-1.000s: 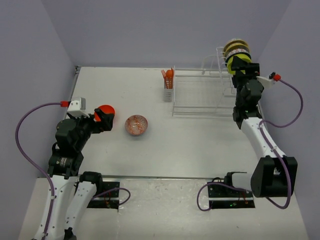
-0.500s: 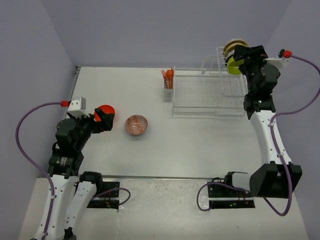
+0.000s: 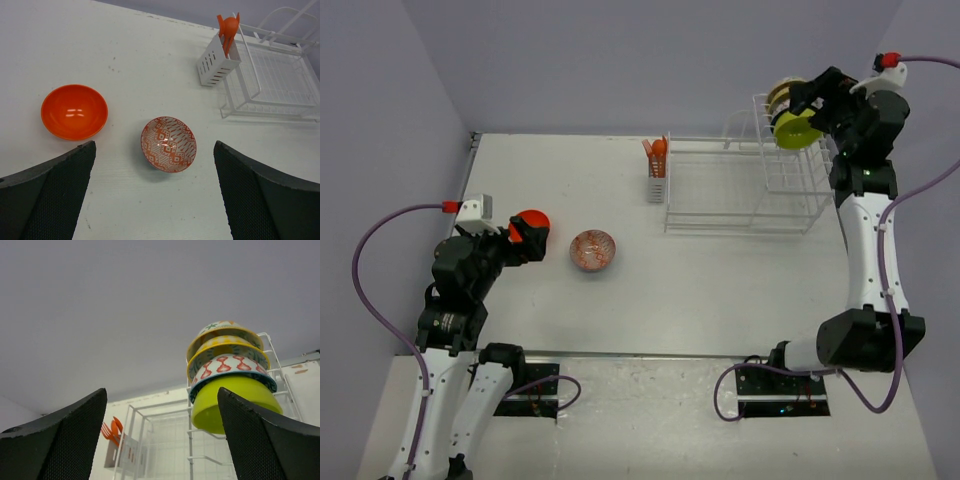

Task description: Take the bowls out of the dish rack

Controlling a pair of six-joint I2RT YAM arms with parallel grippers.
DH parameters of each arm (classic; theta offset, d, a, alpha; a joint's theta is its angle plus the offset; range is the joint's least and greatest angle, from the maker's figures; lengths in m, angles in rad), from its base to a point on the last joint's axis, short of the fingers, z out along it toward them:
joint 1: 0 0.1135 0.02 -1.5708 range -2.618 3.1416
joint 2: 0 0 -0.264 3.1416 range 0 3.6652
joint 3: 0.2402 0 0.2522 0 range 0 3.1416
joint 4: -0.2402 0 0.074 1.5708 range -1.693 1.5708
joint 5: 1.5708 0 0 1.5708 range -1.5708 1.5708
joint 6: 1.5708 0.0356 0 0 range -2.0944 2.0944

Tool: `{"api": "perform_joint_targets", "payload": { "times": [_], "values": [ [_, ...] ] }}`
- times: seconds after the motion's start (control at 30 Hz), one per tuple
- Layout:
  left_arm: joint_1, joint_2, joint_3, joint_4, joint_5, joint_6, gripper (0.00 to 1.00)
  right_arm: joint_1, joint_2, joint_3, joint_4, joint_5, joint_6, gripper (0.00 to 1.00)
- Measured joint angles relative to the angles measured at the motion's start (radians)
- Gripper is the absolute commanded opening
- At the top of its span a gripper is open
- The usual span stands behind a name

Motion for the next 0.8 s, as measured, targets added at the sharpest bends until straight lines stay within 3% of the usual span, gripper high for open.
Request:
{"api": "perform_joint_targets", "payload": {
  "times": [0.2, 0.57, 0.8],
  "values": [
    [0.0, 0.0, 0.0, 0.0, 0.0, 0.0, 1.0, -0.003, 0.026, 0.043, -0.121, -0.094, -0.122, 0.99],
    [0.0, 0.006, 0.0, 0.0, 0.0, 0.0, 1.0, -0.003, 0.024, 0.066, -0.218, -0.209, -0.209, 0.99],
    [0.0, 0.01, 0.0, 0.0, 0.0, 0.0, 1.0, -0.003, 0.051, 0.208, -0.303, -0.203, -0.282, 0.97]
  ]
}}
